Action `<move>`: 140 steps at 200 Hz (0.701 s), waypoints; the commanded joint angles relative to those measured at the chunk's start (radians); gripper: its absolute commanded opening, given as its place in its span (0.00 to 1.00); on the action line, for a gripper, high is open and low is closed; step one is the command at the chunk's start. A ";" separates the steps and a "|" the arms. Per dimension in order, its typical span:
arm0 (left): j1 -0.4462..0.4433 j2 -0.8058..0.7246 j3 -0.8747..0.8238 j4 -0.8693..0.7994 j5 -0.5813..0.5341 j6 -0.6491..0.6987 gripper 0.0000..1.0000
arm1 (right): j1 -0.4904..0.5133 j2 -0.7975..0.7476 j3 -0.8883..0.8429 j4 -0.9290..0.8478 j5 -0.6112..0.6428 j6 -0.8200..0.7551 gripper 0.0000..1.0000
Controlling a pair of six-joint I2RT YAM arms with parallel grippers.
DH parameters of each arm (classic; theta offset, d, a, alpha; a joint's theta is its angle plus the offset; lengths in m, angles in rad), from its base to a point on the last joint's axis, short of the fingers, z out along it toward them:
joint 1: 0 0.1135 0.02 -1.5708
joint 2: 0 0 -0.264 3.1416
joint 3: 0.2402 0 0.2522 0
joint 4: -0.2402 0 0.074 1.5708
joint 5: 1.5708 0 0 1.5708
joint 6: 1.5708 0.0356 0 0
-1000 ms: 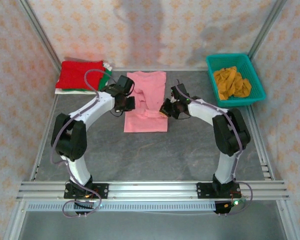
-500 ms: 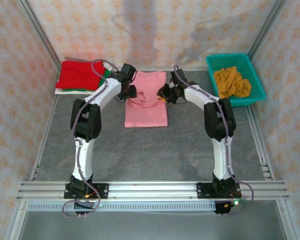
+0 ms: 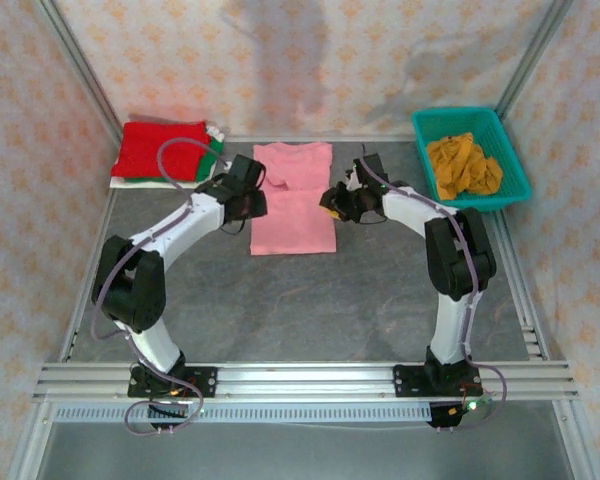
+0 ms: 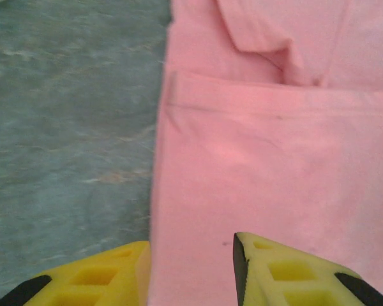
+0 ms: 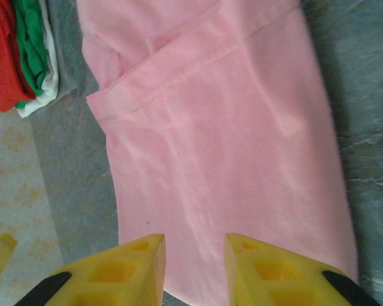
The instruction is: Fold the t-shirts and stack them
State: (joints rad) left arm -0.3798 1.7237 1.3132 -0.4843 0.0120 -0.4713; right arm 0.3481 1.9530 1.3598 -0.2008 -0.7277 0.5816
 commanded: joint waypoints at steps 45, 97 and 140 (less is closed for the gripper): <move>-0.021 0.142 -0.084 0.220 0.105 -0.056 0.33 | 0.090 0.039 -0.068 0.184 -0.002 0.061 0.18; -0.036 0.143 -0.239 0.293 0.108 -0.097 0.32 | 0.118 0.029 -0.218 0.205 0.049 0.046 0.17; -0.041 0.090 -0.416 0.381 0.105 -0.138 0.32 | 0.136 -0.016 -0.361 0.233 0.092 0.046 0.16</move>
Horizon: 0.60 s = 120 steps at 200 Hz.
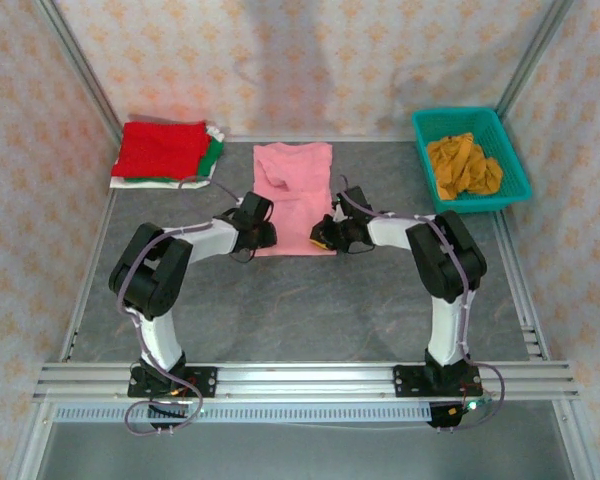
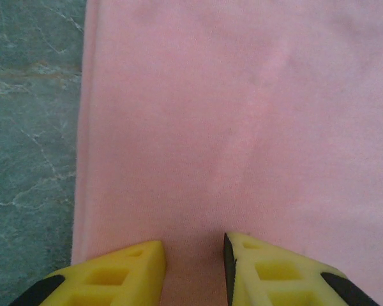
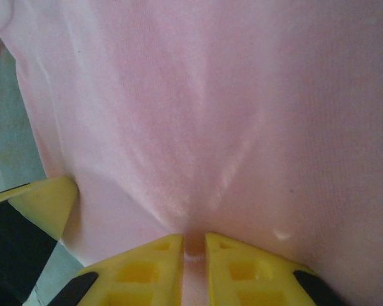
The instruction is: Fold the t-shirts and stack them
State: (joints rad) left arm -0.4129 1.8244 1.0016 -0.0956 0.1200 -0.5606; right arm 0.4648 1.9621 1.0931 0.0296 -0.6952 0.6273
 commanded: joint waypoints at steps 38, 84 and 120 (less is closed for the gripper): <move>-0.075 -0.147 -0.261 -0.002 -0.026 -0.129 0.32 | 0.088 -0.132 -0.226 -0.019 0.117 0.007 0.16; -0.134 -0.462 -0.328 -0.160 -0.115 -0.148 0.36 | 0.140 -0.321 -0.279 -0.073 0.166 0.011 0.28; -0.079 -0.816 -0.345 -0.194 -0.104 -0.101 0.61 | 0.149 -0.447 -0.083 -0.429 0.357 -0.212 0.49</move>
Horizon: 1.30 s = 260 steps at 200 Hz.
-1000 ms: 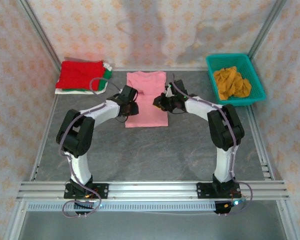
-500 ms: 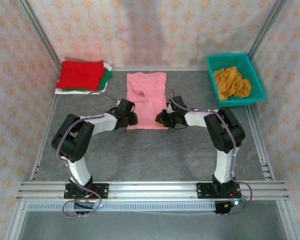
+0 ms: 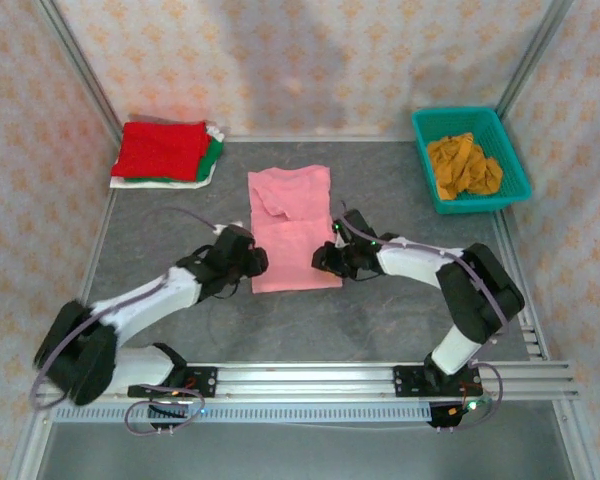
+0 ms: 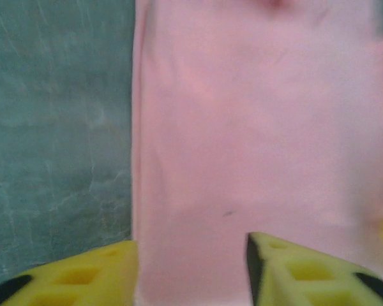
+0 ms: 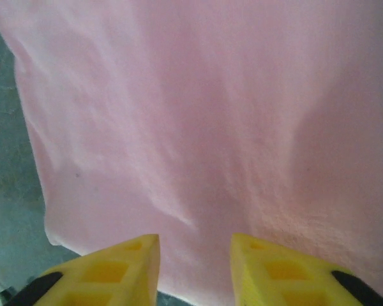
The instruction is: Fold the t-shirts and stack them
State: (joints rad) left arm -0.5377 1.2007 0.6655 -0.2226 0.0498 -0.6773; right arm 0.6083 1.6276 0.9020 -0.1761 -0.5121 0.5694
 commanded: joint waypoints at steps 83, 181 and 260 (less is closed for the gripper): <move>0.207 -0.275 -0.220 -0.073 0.281 -0.003 0.67 | -0.110 -0.226 -0.229 0.100 0.052 0.029 0.72; 0.024 0.125 -0.133 0.079 0.250 -0.016 0.58 | -0.108 -0.211 -0.266 0.092 0.104 -0.048 0.66; -0.002 0.110 -0.044 -0.032 0.186 -0.028 0.54 | -0.107 -0.177 -0.267 0.118 0.085 -0.034 0.63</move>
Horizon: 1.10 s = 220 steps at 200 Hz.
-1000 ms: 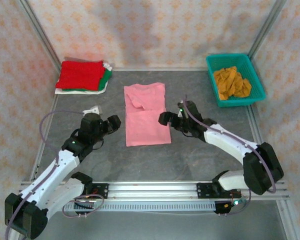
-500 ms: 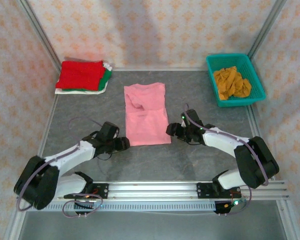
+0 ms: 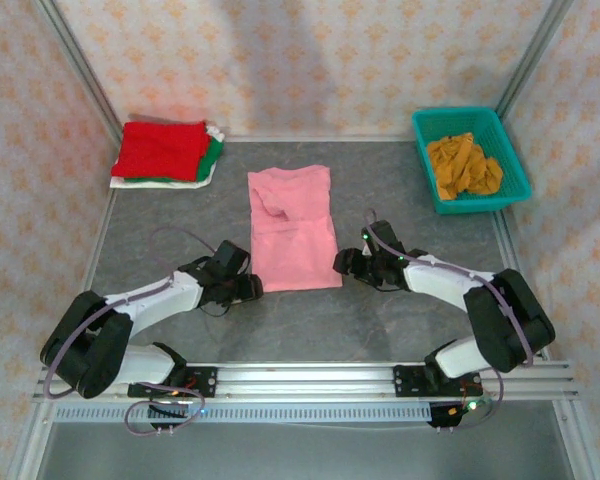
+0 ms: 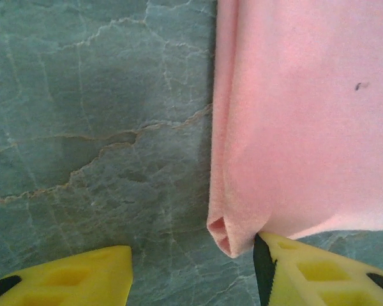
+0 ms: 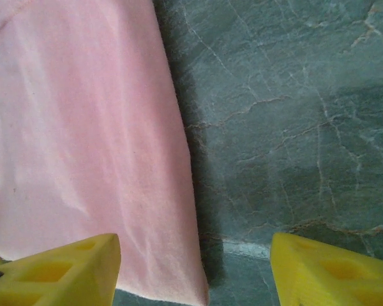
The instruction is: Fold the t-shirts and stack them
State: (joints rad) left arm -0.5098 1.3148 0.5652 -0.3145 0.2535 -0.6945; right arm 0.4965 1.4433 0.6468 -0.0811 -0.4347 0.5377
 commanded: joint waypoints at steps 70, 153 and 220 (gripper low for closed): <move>-0.031 0.026 0.042 0.040 -0.038 -0.033 0.53 | 0.006 0.005 -0.014 0.049 0.000 0.010 0.62; -0.046 0.130 0.095 0.091 -0.031 -0.013 0.38 | 0.008 -0.003 -0.042 0.056 0.002 0.016 0.62; -0.046 0.144 0.082 0.064 -0.088 0.003 0.19 | 0.029 0.020 -0.012 0.021 -0.044 0.001 0.61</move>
State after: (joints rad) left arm -0.5503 1.4425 0.6403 -0.2546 0.2123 -0.7063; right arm 0.5148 1.4506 0.6151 -0.0521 -0.4652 0.5468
